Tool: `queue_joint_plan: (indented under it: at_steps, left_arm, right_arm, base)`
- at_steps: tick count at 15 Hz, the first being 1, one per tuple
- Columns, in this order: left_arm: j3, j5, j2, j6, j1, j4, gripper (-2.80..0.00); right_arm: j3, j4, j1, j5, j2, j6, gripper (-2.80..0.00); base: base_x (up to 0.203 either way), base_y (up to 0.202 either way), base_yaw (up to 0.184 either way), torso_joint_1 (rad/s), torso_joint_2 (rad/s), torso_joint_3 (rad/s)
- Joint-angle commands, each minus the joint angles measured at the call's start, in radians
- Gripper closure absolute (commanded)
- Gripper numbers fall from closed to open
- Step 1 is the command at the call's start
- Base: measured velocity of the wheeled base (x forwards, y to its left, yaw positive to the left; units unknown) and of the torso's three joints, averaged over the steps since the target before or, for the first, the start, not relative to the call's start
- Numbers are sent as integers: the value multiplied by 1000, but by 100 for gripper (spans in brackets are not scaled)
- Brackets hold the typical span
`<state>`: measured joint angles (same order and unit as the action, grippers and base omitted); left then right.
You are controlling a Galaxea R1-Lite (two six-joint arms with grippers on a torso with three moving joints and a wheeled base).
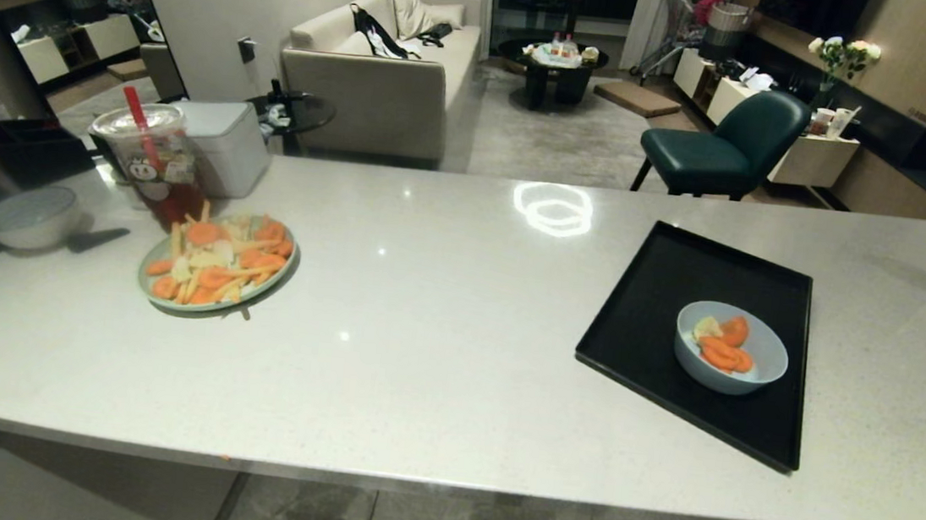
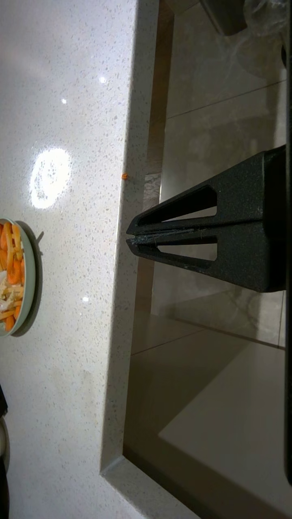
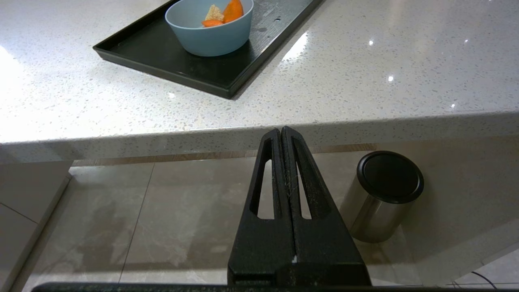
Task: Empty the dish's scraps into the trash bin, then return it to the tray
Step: Pick up the bowl with leftover food
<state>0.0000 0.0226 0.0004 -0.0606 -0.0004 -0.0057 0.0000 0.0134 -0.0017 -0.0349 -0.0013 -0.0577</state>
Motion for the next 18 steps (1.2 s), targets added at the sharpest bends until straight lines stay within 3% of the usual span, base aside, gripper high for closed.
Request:
queue_joint_plan:
  at_steps: [1,5,9,15,18]
  left_arm:
    - [0,0,1,-1,0,0,0]
    - [0,0,1,-1,0,0,0]
    - [0,0,1,-1,0,0,0]
    - [0,0,1,-1,0,0,0]
    - [0,0,1,-1,0,0,0]
  right_arm:
    - [0,0,0,0,1,-1,0]
    - [0,2,0,0,1,10,0]
    - [0,2,0,7,1,79,0]
    - [-17,2,0,8,1,92,0]
    - [-104,-15,0,78,1,92,0]
  base:
    - [0,0,0,0,0,0]
    - [0,0,0,0,0,0]
    - [0,0,0,0,0,0]
    - [0,0,0,0,0,0]
    - [0,0,0,0,0,0]
